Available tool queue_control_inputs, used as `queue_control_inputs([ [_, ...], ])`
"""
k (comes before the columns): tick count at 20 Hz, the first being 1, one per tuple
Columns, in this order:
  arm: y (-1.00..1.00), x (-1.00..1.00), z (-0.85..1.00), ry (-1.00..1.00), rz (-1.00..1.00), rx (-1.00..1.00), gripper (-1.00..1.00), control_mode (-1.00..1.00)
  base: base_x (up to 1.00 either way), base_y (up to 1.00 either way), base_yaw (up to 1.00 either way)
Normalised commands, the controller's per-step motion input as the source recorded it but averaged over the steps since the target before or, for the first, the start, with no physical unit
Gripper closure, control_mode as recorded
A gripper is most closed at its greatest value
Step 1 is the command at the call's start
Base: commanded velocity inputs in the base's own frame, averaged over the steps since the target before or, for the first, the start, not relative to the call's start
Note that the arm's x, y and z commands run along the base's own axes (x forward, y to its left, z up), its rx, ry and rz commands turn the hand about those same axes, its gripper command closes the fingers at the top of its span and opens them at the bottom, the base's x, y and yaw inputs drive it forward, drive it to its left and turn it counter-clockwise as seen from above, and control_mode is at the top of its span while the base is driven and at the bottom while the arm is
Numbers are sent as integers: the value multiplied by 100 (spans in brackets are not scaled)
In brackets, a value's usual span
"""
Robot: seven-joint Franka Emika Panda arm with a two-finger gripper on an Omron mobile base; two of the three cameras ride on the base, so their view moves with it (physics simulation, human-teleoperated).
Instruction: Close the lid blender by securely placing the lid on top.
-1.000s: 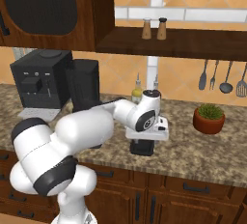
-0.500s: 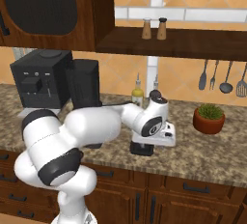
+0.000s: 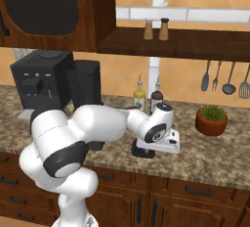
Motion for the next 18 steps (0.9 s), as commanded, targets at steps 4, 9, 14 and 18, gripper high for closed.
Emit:
queue_control_inputs([
  [4,0,0,-17,0,-1,0,-100,-100,0,0,0],
  [9,0,1,-9,0,0,0,-100,-100,0,0,0],
  [14,0,15,-11,0,0,1,-100,-100,0,0,0],
  [18,0,20,-5,0,0,0,-100,-100,0,0,0],
])
